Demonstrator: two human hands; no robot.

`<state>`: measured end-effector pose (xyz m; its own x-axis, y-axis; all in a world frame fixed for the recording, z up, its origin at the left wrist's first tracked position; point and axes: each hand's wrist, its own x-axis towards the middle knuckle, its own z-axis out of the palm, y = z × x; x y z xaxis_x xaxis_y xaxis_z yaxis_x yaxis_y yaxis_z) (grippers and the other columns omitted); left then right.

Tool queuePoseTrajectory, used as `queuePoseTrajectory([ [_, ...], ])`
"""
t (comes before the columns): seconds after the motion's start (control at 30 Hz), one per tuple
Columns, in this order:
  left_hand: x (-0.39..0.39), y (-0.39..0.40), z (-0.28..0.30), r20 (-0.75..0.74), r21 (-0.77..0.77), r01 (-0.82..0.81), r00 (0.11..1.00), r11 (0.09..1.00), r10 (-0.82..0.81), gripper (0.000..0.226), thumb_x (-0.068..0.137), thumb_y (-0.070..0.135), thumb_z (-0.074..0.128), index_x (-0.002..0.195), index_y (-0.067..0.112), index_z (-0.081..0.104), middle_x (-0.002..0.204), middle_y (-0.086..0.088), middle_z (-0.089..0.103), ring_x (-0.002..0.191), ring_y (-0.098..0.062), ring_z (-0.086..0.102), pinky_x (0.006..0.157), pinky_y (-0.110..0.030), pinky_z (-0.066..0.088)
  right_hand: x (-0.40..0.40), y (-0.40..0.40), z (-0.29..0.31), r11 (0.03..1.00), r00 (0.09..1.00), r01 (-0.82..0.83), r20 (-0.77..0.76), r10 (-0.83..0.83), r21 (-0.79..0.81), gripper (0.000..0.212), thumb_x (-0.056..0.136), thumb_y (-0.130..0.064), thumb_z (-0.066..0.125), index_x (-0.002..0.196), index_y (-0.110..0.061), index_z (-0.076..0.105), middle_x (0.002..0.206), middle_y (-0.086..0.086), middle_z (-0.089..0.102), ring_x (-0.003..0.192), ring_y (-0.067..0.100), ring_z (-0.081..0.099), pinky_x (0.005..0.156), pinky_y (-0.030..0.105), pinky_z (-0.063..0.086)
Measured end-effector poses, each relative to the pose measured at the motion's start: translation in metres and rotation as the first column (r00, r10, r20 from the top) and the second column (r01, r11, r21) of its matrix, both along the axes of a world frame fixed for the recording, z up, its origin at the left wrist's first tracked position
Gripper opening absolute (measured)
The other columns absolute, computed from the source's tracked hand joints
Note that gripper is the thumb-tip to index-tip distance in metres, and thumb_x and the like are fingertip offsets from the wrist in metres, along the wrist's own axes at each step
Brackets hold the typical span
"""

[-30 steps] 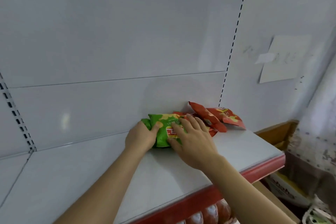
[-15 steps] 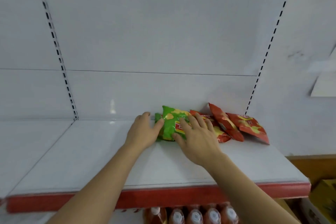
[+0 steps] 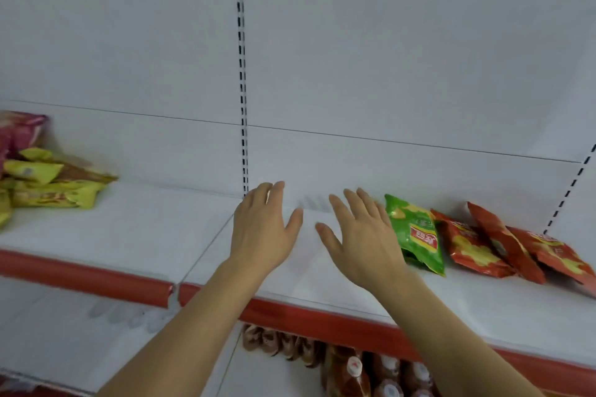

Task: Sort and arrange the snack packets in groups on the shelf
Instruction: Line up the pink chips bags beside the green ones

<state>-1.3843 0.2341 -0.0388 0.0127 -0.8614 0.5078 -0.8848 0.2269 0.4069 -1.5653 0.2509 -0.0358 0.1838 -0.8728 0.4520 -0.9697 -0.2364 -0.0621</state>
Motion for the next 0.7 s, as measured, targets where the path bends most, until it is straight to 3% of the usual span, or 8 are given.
queuePoseTrajectory([
  [0.17, 0.100, 0.021, 0.008, 0.033, -0.063, -0.075, 0.996, 0.995, 0.077, 0.061, 0.103, 0.045, 0.050, 0.154, 0.013, 0.041, 0.153, -0.008, 0.048, 0.143, -0.028, 0.040, 0.117, -0.044, 0.036, 0.098, 0.005, 0.010, 0.996, 0.996, -0.090, 0.012, 0.090, 0.007, 0.083, 0.090, -0.066, 0.002, 0.157, -0.023, 0.027, 0.164, 0.007, 0.023, 0.154, 0.027, 0.010, 0.124, 0.045, 0.011],
  [0.3, 0.184, 0.036, 0.015, 0.063, -0.107, -0.133, 0.988, 0.985, 0.140, 0.072, 0.097, 0.056, 0.035, 0.150, 0.010, 0.047, 0.149, -0.014, 0.053, 0.141, -0.032, 0.044, 0.116, -0.049, 0.039, 0.183, 0.008, 0.011, 0.991, 0.990, -0.131, 0.050, 0.131, -0.004, 0.084, 0.090, -0.067, 0.003, 0.157, -0.022, 0.023, 0.165, 0.008, 0.021, 0.154, 0.027, 0.009, 0.125, 0.045, 0.010],
  [0.5, 0.296, 0.059, 0.005, 0.079, -0.097, -0.231, 0.968, 0.968, 0.239, 0.076, 0.094, 0.060, 0.029, 0.149, 0.011, 0.048, 0.150, -0.012, 0.053, 0.141, -0.032, 0.044, 0.116, -0.050, 0.039, 0.302, 0.007, 0.001, 0.978, 0.975, -0.210, 0.079, 0.207, 0.021, 0.087, 0.089, -0.067, 0.003, 0.157, -0.018, 0.026, 0.163, 0.011, 0.025, 0.153, 0.030, 0.013, 0.123, 0.047, 0.014],
  [0.7, 0.397, 0.052, 0.001, 0.045, -0.071, -0.323, 0.944, 0.944, 0.326, 0.059, 0.101, 0.046, 0.053, 0.149, 0.013, 0.048, 0.150, -0.008, 0.052, 0.140, -0.030, 0.045, 0.115, -0.047, 0.039, 0.408, -0.018, 0.005, 0.946, 0.945, -0.324, 0.062, 0.322, 0.026, 0.088, 0.088, -0.068, 0.004, 0.156, -0.018, 0.027, 0.162, 0.011, 0.028, 0.152, 0.032, 0.017, 0.122, 0.047, 0.018],
])
